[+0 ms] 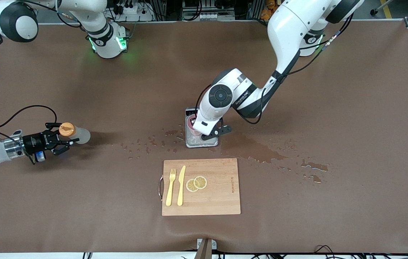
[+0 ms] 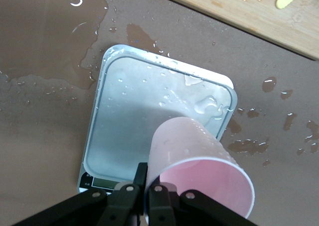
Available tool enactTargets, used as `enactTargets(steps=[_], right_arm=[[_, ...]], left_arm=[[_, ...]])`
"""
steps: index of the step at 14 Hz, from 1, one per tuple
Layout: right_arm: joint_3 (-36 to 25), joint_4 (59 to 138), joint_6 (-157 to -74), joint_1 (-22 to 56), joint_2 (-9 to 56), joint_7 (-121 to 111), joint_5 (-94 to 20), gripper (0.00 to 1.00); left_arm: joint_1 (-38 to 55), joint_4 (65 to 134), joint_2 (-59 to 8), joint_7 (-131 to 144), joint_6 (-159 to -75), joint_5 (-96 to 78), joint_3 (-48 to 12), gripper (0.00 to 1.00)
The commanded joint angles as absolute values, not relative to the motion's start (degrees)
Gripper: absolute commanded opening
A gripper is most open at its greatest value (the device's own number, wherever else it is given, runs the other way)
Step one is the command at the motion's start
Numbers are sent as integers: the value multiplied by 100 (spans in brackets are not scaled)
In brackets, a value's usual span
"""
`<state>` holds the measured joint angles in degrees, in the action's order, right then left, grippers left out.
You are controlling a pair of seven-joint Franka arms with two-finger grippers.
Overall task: Add sauce to pink cup with both arms
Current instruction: 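Carry the pink cup onto the scale while the right gripper lifts the bottle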
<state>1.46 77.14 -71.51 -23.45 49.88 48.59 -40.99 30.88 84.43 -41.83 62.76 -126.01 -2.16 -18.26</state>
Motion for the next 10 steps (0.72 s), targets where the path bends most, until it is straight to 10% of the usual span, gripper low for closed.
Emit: enactTargets(steps=[1, 3, 10], right_arm=[[105, 7384, -6900, -2075, 4852, 5394, -3667, 53], [88, 7208, -6803, -1925, 4843, 5668, -3586, 53], [88, 7093, -6803, -1144, 4395, 7002, -3095, 52]], left_arm=[[3182, 8306, -4271, 6398, -12612, -167, -1740, 26], [3182, 8306, -4298, 6364, -12612, -158, -1740, 100], [2928, 8297, -3587, 6276, -12219, -114, -1749, 100]])
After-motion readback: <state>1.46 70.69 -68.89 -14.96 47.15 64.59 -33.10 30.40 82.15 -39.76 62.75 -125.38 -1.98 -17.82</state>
